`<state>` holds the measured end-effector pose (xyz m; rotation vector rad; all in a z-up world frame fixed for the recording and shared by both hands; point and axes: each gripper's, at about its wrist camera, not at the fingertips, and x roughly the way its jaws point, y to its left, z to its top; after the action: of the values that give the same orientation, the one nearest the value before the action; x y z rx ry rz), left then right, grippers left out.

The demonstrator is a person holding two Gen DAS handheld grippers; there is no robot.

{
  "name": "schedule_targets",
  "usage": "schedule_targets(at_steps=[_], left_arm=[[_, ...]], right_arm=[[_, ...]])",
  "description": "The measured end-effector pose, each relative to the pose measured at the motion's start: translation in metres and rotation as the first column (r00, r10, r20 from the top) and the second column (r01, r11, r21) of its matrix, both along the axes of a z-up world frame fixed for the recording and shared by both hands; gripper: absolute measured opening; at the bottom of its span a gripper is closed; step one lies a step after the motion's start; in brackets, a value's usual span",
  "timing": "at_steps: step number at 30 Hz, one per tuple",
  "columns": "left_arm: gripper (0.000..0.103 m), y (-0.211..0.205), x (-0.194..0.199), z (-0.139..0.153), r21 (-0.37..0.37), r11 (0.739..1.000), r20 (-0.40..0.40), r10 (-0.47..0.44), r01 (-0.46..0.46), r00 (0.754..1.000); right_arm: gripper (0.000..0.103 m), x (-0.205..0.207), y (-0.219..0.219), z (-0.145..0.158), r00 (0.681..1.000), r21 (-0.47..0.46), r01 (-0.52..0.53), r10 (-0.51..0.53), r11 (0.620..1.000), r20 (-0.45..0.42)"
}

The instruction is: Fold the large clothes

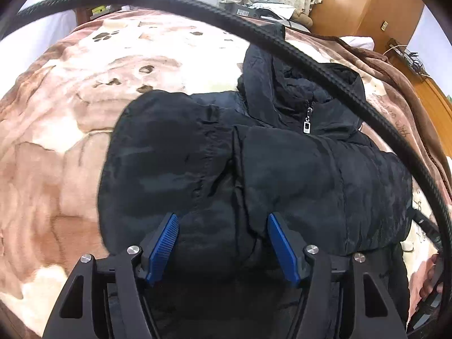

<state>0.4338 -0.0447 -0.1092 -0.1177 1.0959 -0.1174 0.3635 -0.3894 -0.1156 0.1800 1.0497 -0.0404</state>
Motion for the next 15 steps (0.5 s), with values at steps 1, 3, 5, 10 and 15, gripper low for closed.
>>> schedule_targets(at_steps=[1,3,5,10,15], left_arm=[[0.066,0.002,-0.001,0.002,-0.001,1.000,-0.001,0.002,-0.002,1.000],[0.066,0.007,-0.002,0.007,-0.012,1.000,0.003,-0.005,0.005,1.000],[0.066,0.011,0.000,0.014,-0.003,1.000,0.015,-0.023,0.023,1.000],[0.067,0.018,0.028,0.032,-0.017,0.998,0.027,-0.056,0.057,0.998],[0.078,0.022,0.079,0.053,-0.001,0.998,0.089,-0.060,0.061,0.994]], right_arm=[[0.050,0.001,0.004,-0.006,1.000,-0.015,-0.008,0.008,1.000,-0.026],[0.050,0.000,0.008,-0.006,1.000,-0.025,-0.013,0.012,1.000,-0.022],[0.050,-0.002,0.006,0.004,1.000,0.010,-0.010,0.010,1.000,0.016],[0.050,0.024,0.001,0.037,0.995,0.042,-0.019,0.015,0.999,0.096],[0.050,0.077,-0.008,0.056,0.989,0.192,0.006,-0.034,0.981,0.143]])
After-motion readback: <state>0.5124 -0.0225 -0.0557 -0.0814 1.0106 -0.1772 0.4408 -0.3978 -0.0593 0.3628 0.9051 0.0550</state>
